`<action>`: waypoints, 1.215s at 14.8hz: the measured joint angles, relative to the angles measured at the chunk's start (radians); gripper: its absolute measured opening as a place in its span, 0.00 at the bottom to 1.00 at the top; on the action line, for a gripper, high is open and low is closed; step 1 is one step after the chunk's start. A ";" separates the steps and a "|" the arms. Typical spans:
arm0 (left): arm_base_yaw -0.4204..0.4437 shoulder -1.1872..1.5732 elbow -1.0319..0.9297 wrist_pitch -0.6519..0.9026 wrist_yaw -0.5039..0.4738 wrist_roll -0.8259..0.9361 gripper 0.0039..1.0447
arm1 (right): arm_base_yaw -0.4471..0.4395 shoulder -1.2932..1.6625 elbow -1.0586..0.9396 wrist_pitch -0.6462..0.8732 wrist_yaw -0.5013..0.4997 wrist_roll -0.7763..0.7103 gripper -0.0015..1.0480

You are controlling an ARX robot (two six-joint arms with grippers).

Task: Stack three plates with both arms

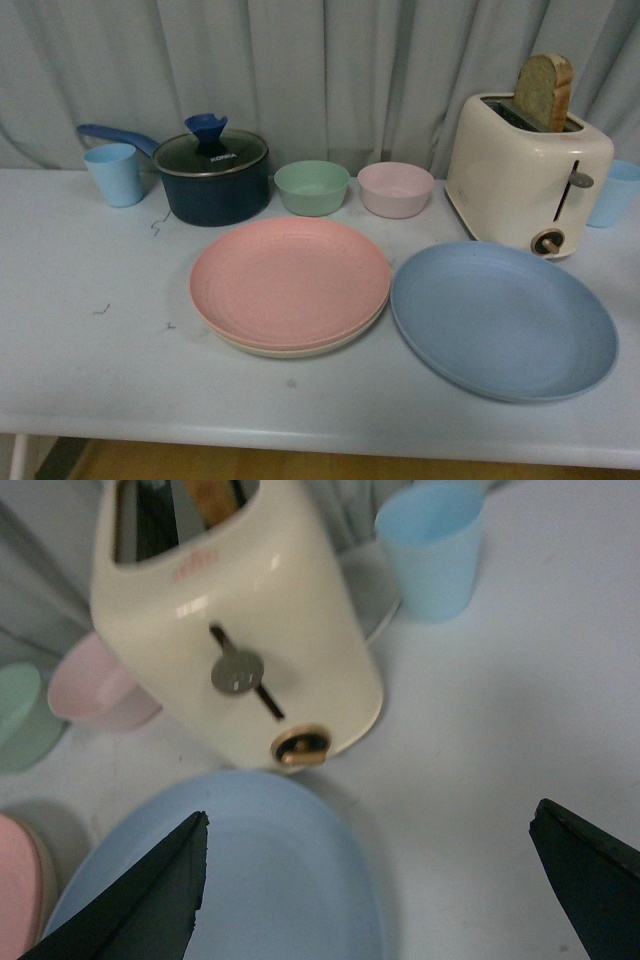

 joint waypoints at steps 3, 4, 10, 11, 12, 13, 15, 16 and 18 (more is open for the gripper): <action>0.000 0.000 0.000 0.000 0.000 0.000 0.94 | 0.073 0.232 0.186 -0.214 0.002 0.008 0.94; 0.000 0.000 0.000 0.000 0.000 0.000 0.94 | 0.083 0.275 0.209 -0.268 0.003 0.008 0.94; 0.000 0.000 0.000 0.000 0.000 0.000 0.94 | 0.082 0.354 0.262 -0.340 0.050 0.013 0.91; 0.000 0.000 0.000 0.000 0.000 0.000 0.94 | 0.082 0.357 0.262 -0.333 0.056 0.012 0.76; 0.000 0.000 0.000 0.000 0.000 0.000 0.94 | 0.082 0.360 0.262 -0.330 0.056 0.012 0.61; 0.000 0.000 0.000 0.000 0.000 0.000 0.94 | 0.082 0.366 0.262 -0.324 0.056 0.012 0.45; 0.000 0.000 0.000 0.000 0.000 0.000 0.94 | 0.081 0.371 0.262 -0.314 0.056 0.012 0.14; 0.000 0.000 0.000 0.000 0.000 0.000 0.94 | 0.074 0.370 0.255 -0.308 0.037 0.003 0.03; 0.000 0.000 0.000 0.000 0.000 0.000 0.94 | 0.072 0.348 0.227 -0.291 0.028 0.000 0.02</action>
